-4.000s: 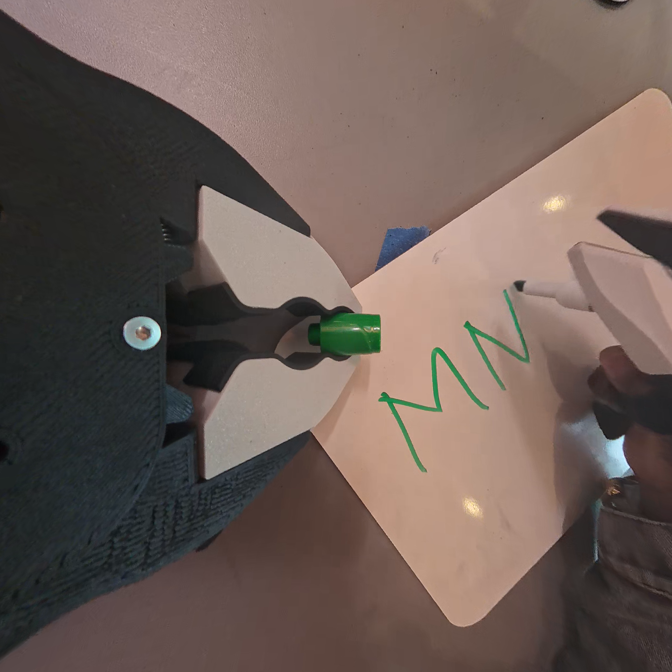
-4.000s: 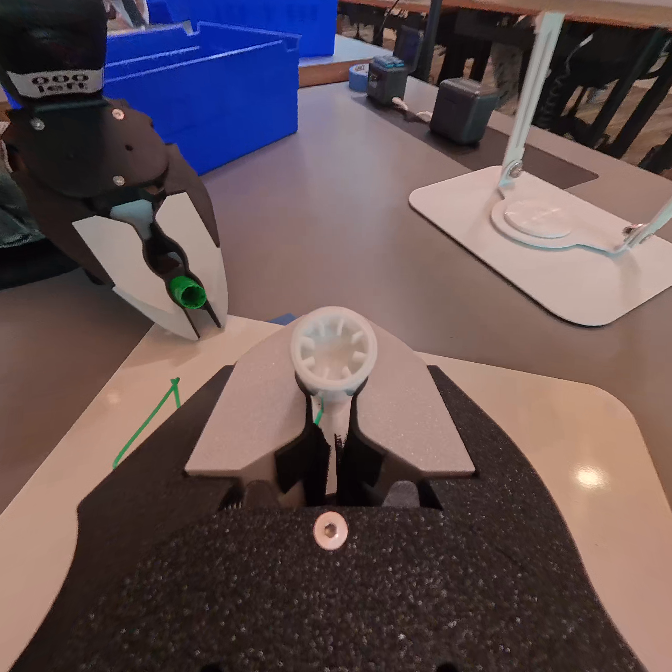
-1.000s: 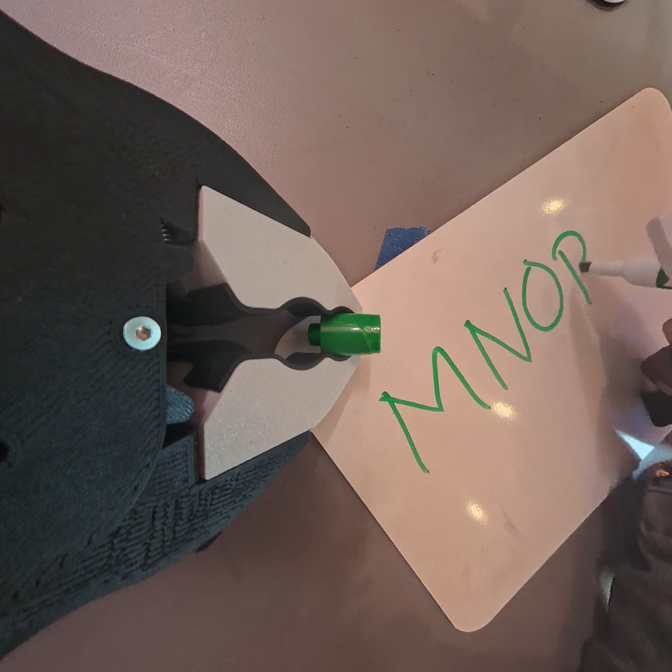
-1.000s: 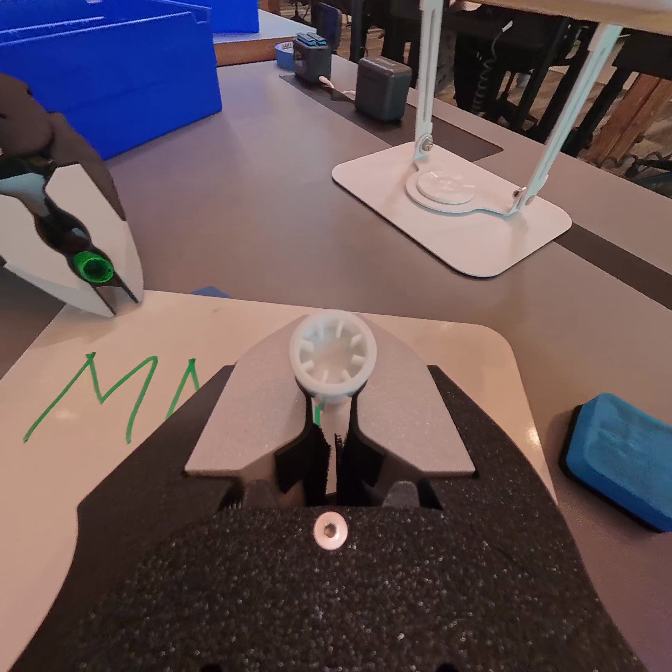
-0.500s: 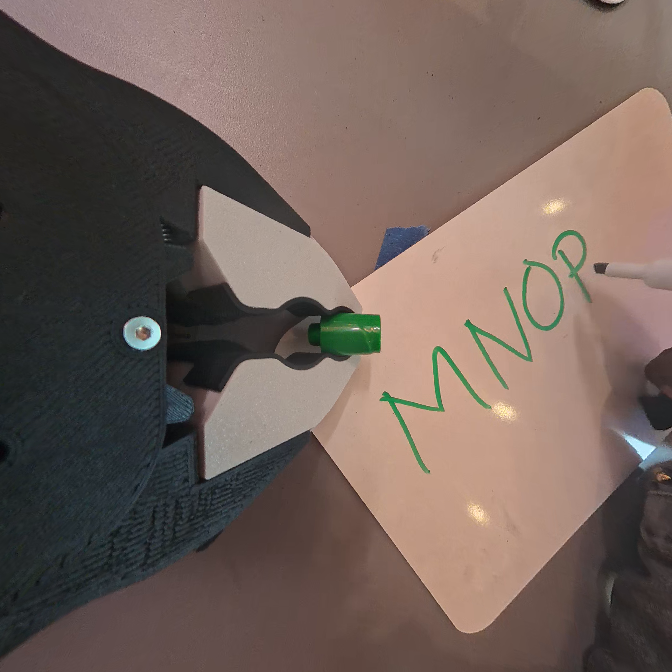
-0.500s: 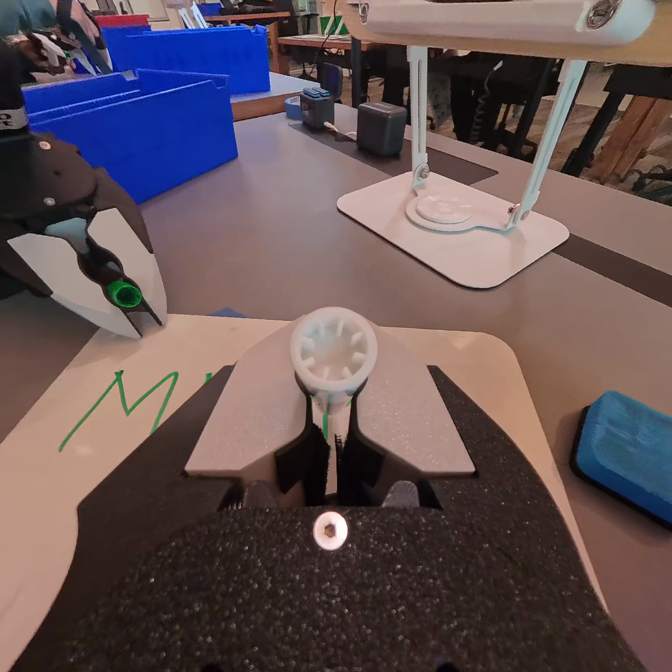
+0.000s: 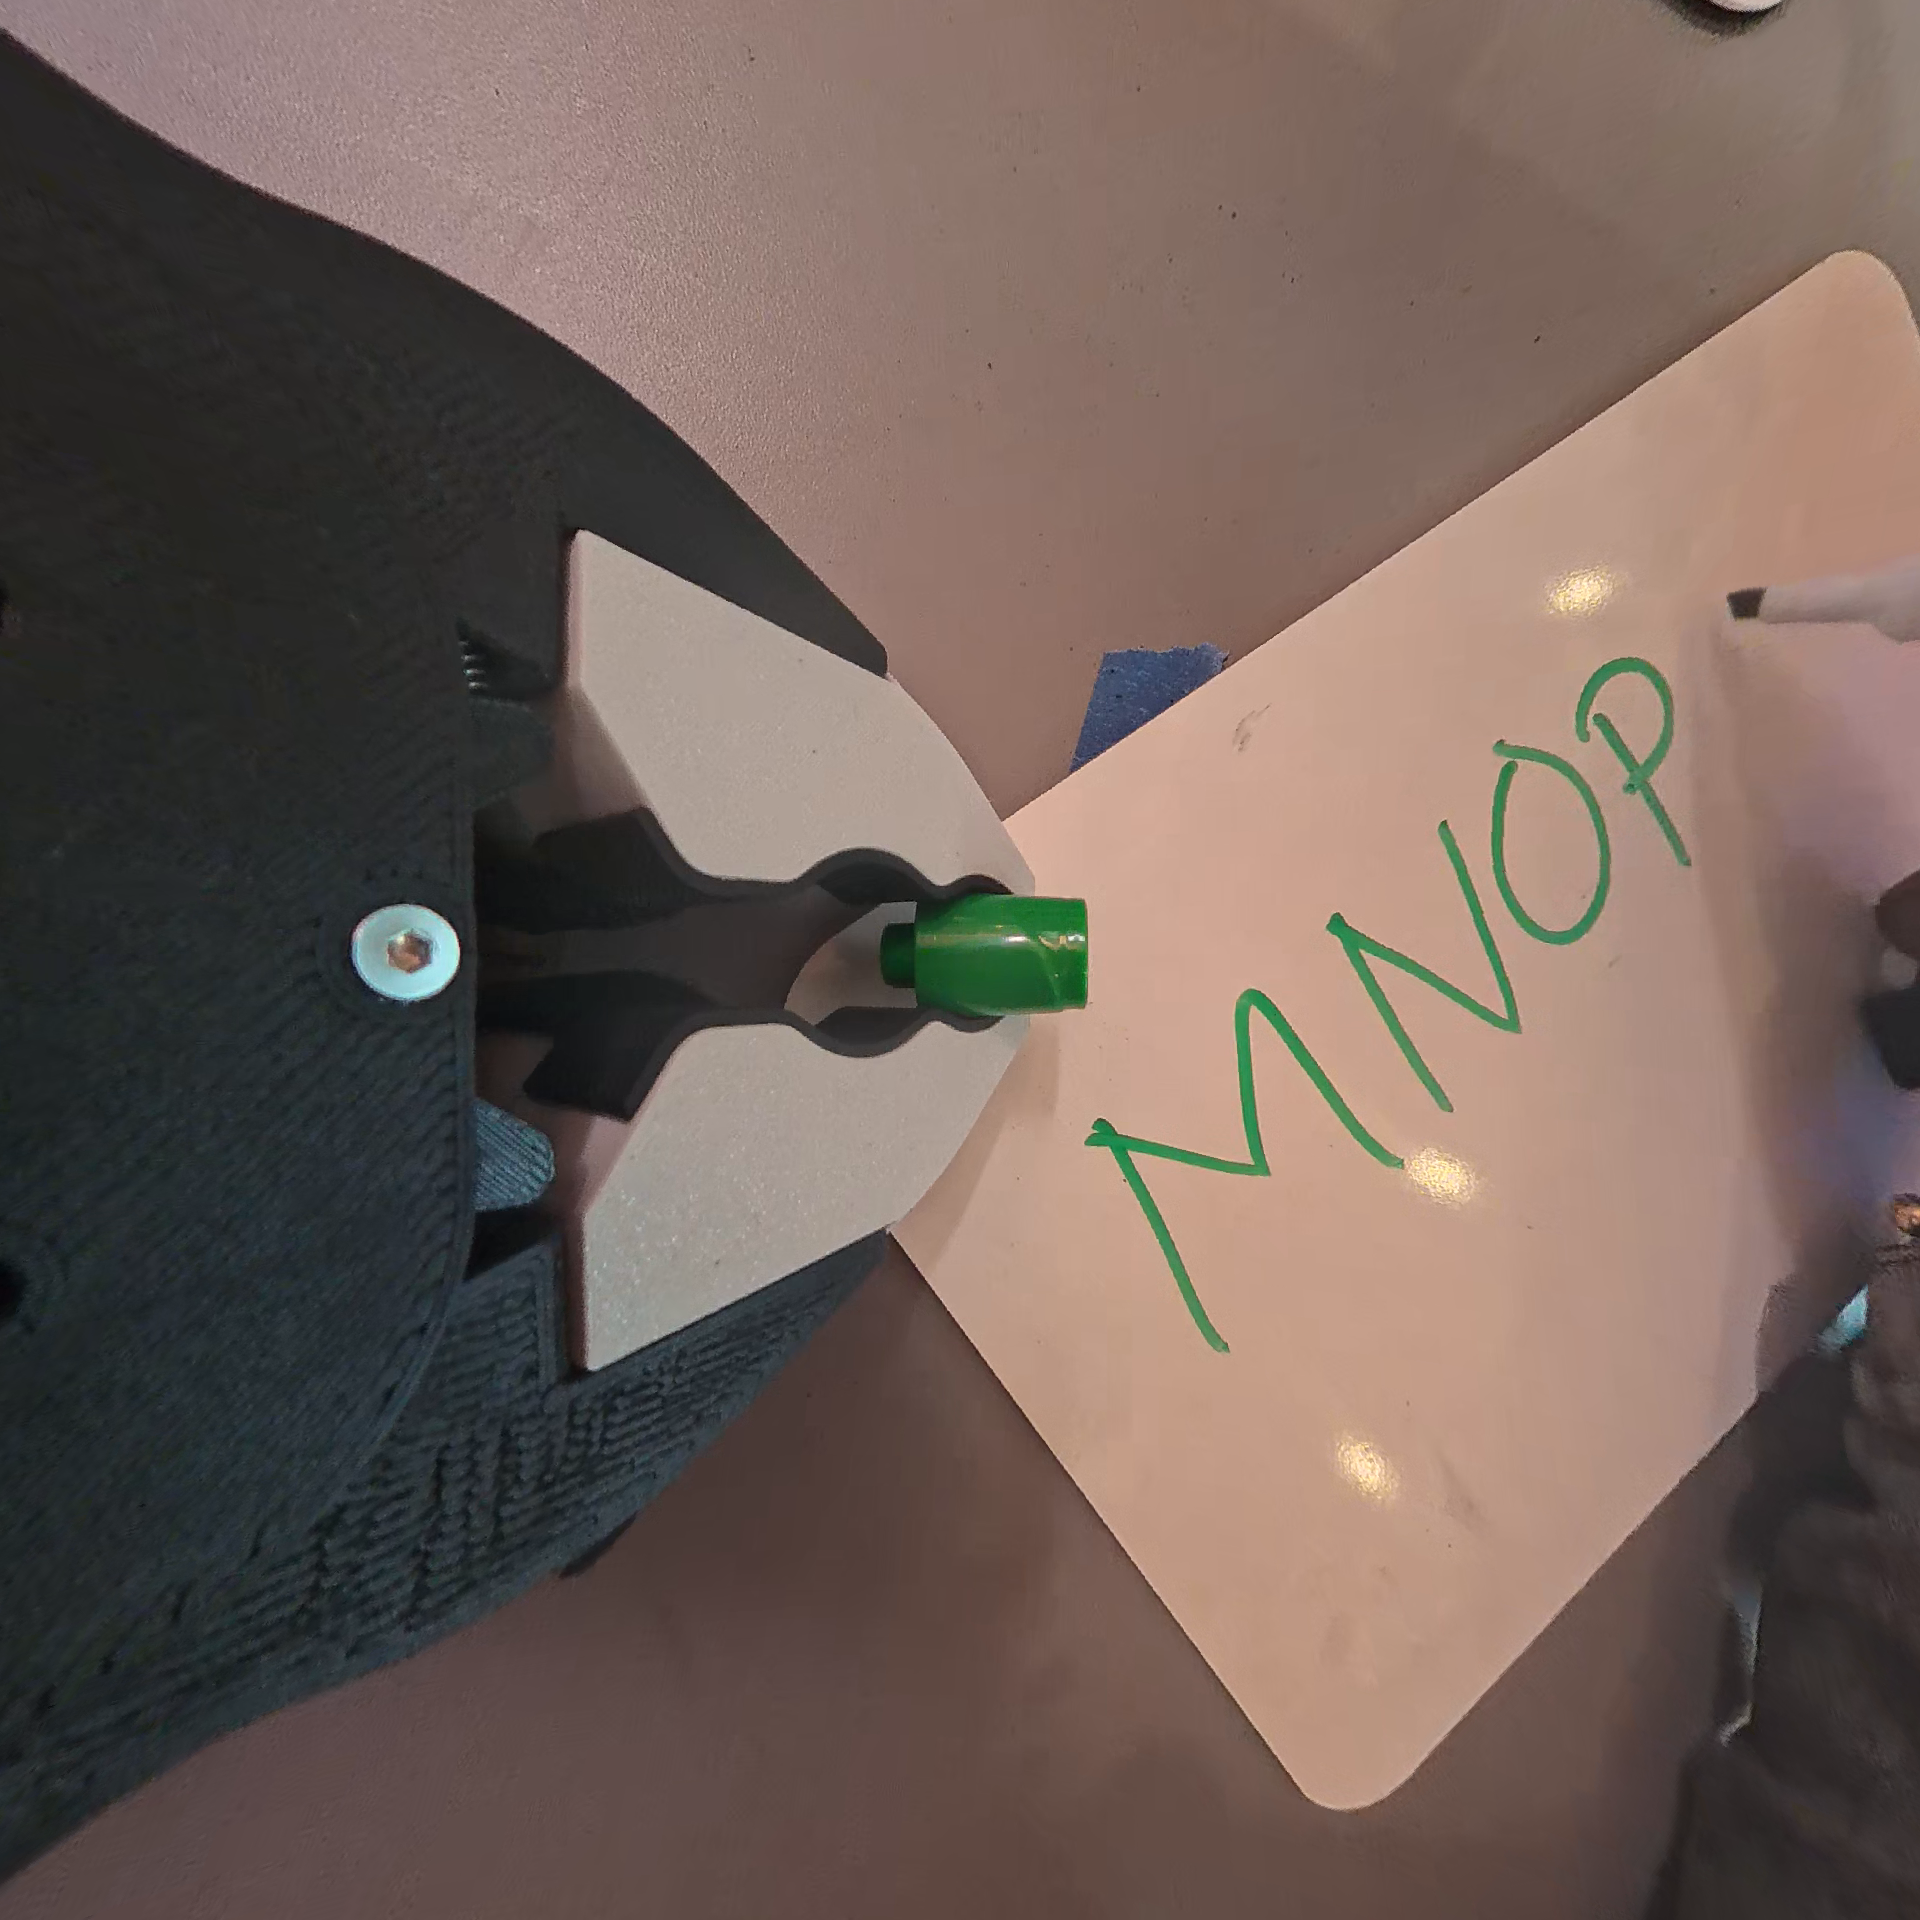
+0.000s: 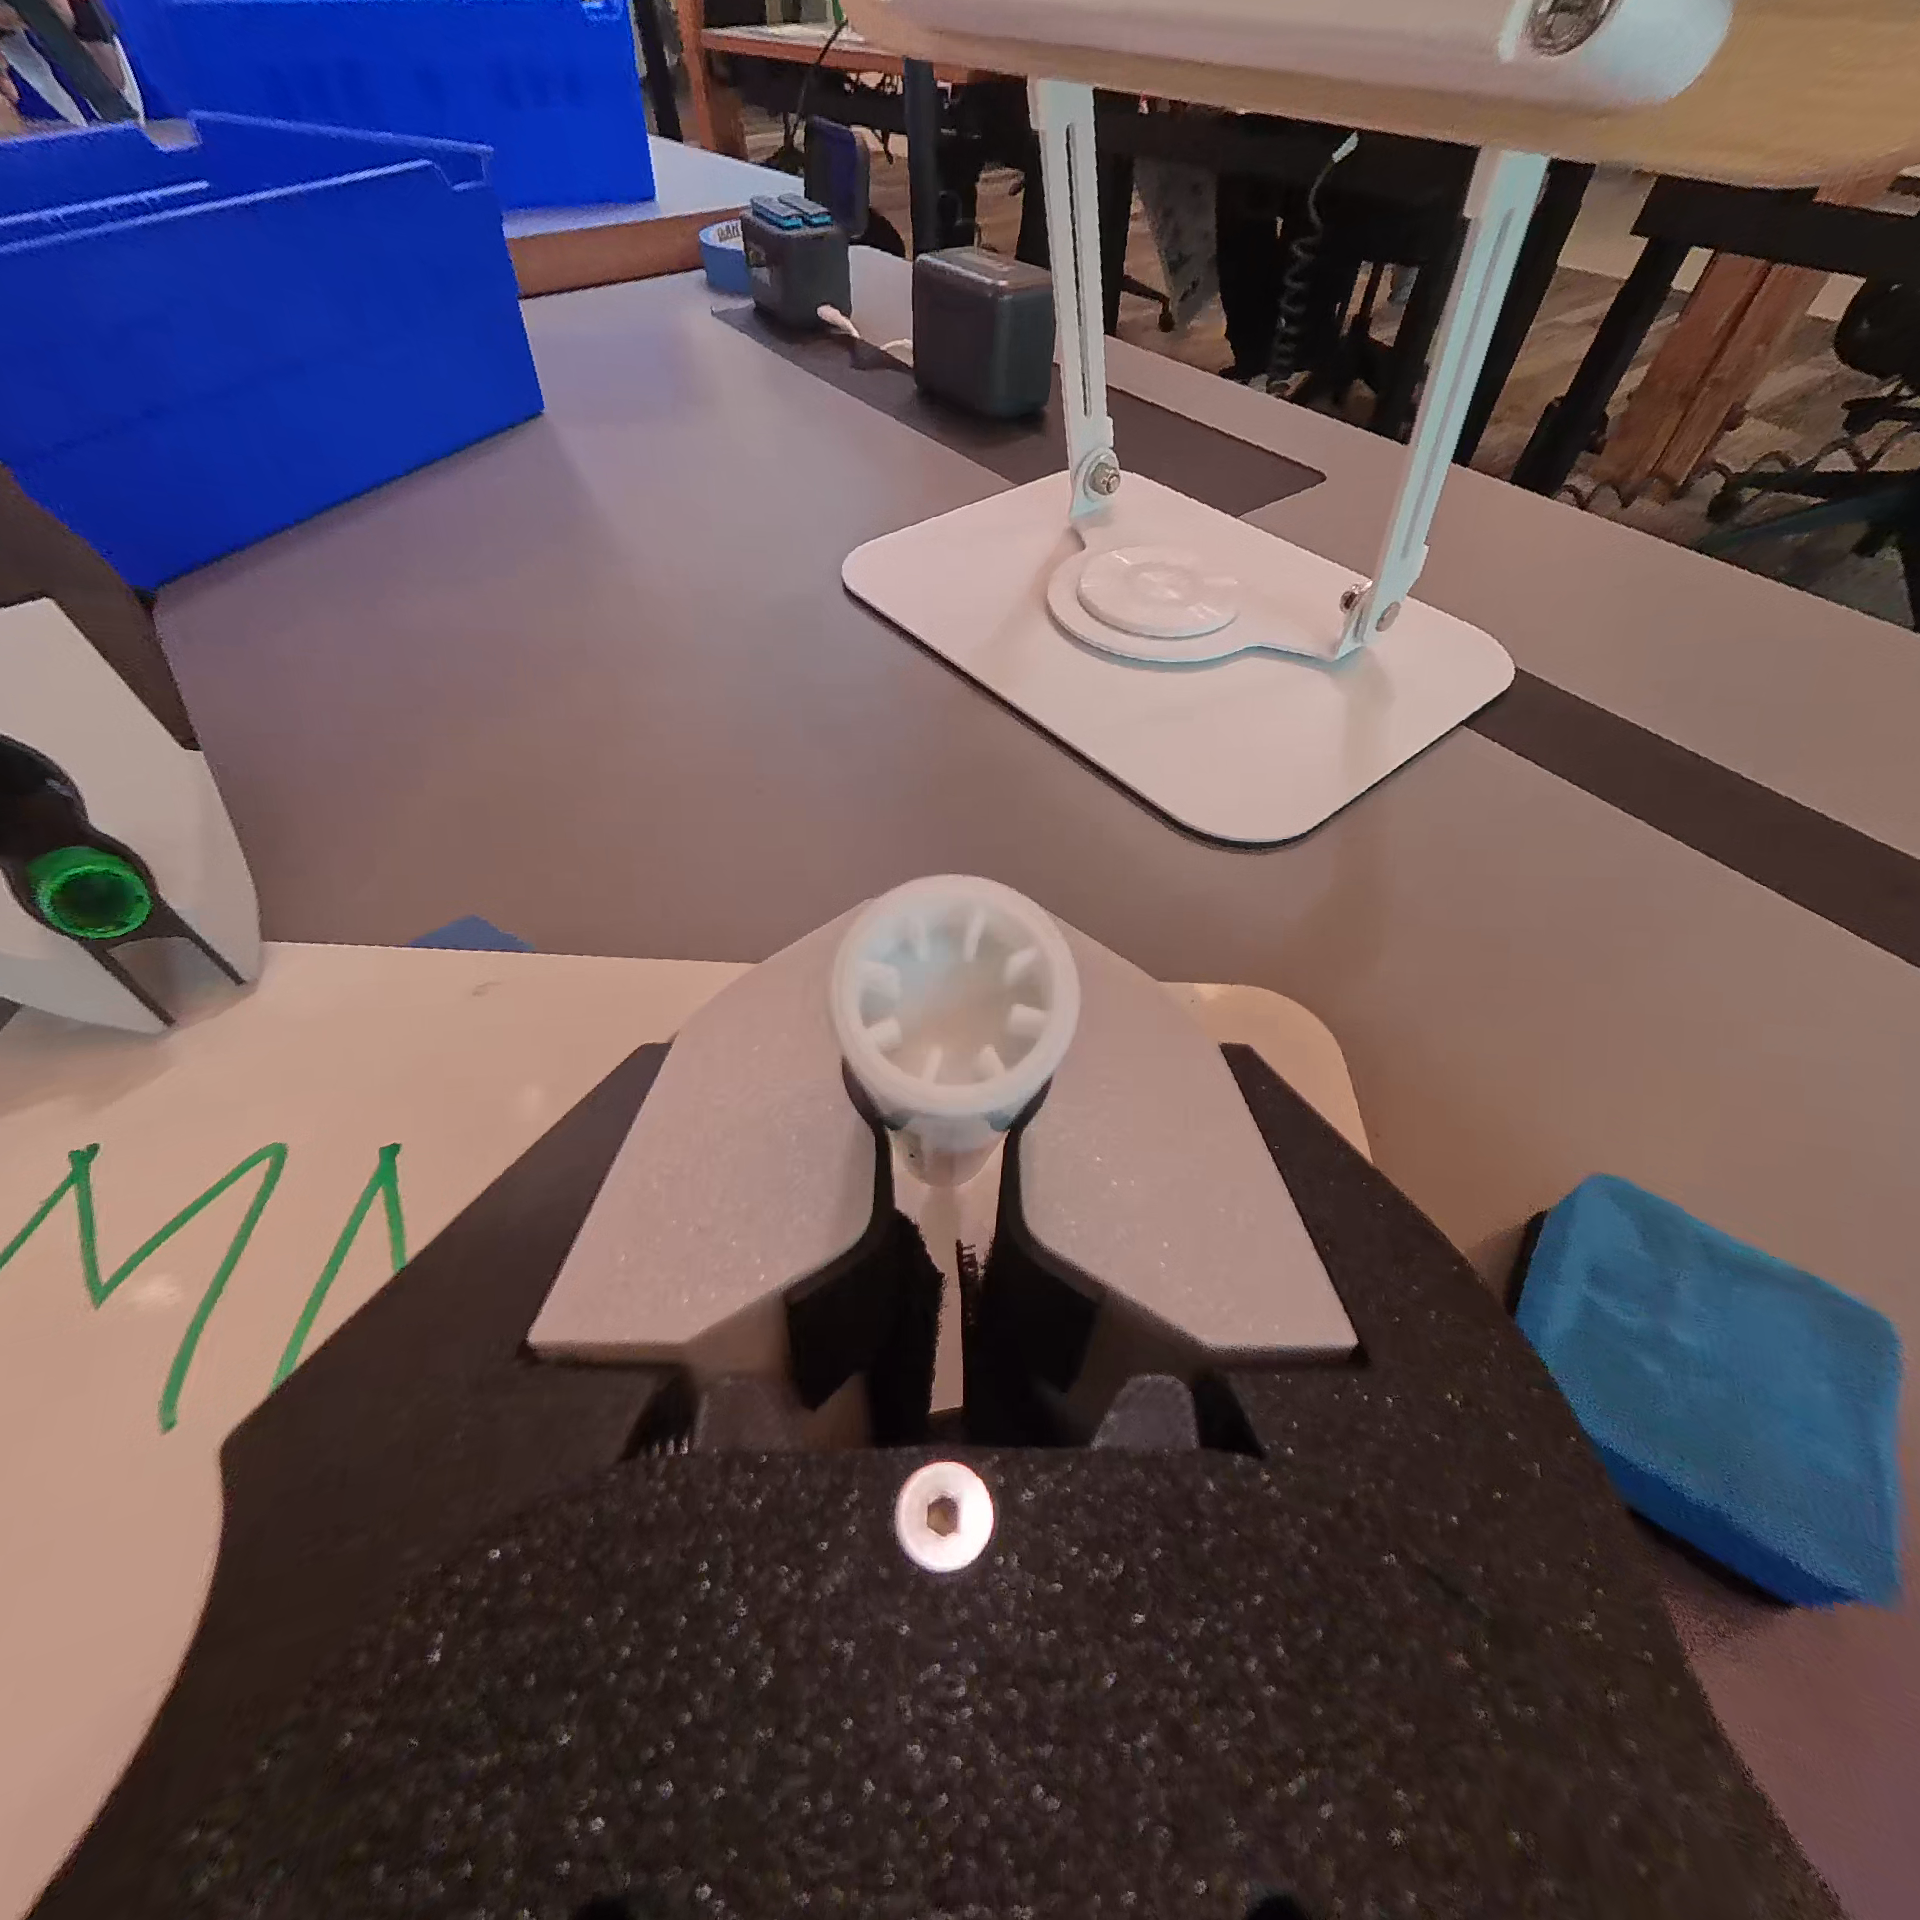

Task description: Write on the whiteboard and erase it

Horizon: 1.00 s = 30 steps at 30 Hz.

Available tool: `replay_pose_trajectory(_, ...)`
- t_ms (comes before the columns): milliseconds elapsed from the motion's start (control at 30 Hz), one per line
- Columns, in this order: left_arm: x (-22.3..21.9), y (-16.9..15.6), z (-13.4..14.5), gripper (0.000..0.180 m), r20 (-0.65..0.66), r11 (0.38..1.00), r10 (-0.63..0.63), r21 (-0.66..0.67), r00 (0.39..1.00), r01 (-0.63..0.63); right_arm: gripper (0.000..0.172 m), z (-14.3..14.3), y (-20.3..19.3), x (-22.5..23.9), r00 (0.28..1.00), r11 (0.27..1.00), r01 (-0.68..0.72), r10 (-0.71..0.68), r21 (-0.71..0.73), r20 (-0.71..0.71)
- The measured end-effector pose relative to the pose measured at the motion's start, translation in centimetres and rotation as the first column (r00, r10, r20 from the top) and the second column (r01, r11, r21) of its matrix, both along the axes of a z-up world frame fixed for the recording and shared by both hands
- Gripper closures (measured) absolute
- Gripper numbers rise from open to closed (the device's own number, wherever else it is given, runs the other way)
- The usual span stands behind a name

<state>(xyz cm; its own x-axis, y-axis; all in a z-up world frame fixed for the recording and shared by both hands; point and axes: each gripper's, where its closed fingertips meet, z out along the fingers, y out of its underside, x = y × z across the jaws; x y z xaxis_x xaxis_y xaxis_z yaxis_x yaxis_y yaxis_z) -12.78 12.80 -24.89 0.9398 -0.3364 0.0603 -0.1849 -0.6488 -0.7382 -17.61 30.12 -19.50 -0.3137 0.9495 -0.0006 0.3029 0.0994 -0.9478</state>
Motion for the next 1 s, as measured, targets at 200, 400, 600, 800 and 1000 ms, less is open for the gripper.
replay_pose_trajectory(200,0.0,0.0,0.0,0.165,0.0,1.0,-0.001,0.0,1.0,0.001,0.156,-0.7,-0.9,-0.2,0.999,0.998,-0.038,0.036,0.051,0.034)
replay_pose_trajectory(400,0.1,0.0,0.0,0.165,-0.002,1.0,0.0,-0.001,1.0,0.0,0.156,-0.7,-0.7,2.8,0.999,0.999,0.001,-0.003,0.042,0.041)
replay_pose_trajectory(600,0.1,0.0,0.0,0.165,-0.002,1.0,-0.001,0.001,1.0,0.001,0.156,-0.7,3.1,2.5,0.988,0.988,0.146,-0.148,0.046,0.04)
replay_pose_trajectory(800,0.1,0.0,0.0,0.165,0.004,1.0,-0.002,0.001,1.0,0.002,0.156,-0.7,1.2,-0.8,0.998,0.994,0.06,-0.062,0.092,0.024)
replay_pose_trajectory(1000,0.2,0.0,0.0,0.165,-0.001,1.0,-0.005,0.0,1.0,0.005,0.156,0.4,0.1,0.5,0.999,0.999,0.009,-0.007,0.047,-0.047)
